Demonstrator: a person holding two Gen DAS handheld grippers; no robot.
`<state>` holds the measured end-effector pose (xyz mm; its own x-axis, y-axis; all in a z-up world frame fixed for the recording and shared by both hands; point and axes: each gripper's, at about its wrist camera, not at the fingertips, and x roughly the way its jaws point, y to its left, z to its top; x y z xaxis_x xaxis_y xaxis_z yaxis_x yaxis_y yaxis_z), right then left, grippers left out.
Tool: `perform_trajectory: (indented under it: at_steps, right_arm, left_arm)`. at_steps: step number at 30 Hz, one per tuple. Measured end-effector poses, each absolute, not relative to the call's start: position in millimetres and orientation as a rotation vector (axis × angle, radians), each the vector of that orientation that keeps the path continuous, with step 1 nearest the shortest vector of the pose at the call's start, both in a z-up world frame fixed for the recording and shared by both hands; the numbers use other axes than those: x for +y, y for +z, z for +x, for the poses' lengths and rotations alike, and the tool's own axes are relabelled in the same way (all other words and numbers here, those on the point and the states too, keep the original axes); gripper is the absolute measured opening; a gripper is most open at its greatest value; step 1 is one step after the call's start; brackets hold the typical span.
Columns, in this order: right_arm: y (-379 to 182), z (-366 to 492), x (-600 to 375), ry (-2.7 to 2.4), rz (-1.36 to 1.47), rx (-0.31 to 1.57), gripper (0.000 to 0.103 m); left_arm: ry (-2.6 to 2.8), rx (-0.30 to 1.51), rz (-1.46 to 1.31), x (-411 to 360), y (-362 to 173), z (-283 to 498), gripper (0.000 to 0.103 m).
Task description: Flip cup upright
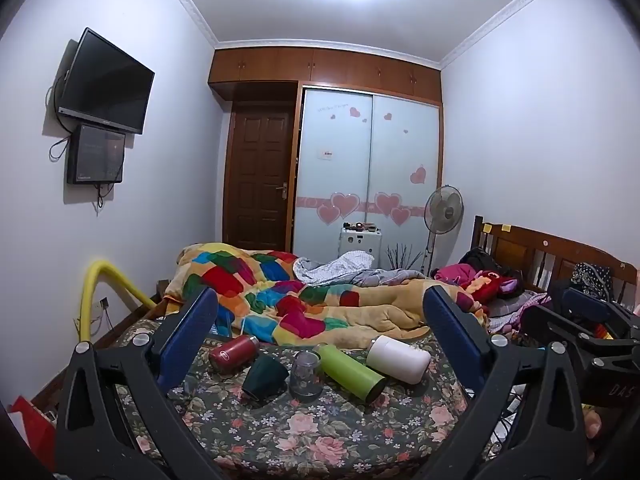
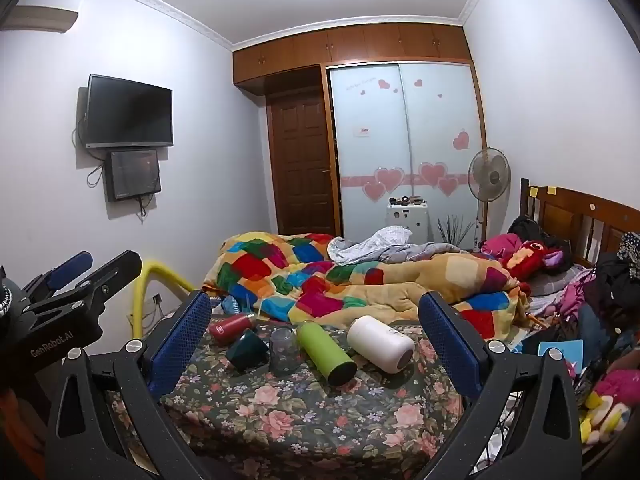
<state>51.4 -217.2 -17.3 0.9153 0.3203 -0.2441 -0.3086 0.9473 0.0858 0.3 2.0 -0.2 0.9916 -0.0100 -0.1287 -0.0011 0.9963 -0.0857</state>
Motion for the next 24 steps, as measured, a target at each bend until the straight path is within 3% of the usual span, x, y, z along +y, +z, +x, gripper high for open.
perform_trajectory:
  at_steps: [24]
  right_arm:
    - [-17, 52, -218, 0.329, 0.048, 0.255, 0.103]
  left_arm:
    - [0.025, 0.126, -0.091, 7, -11, -1, 0.103]
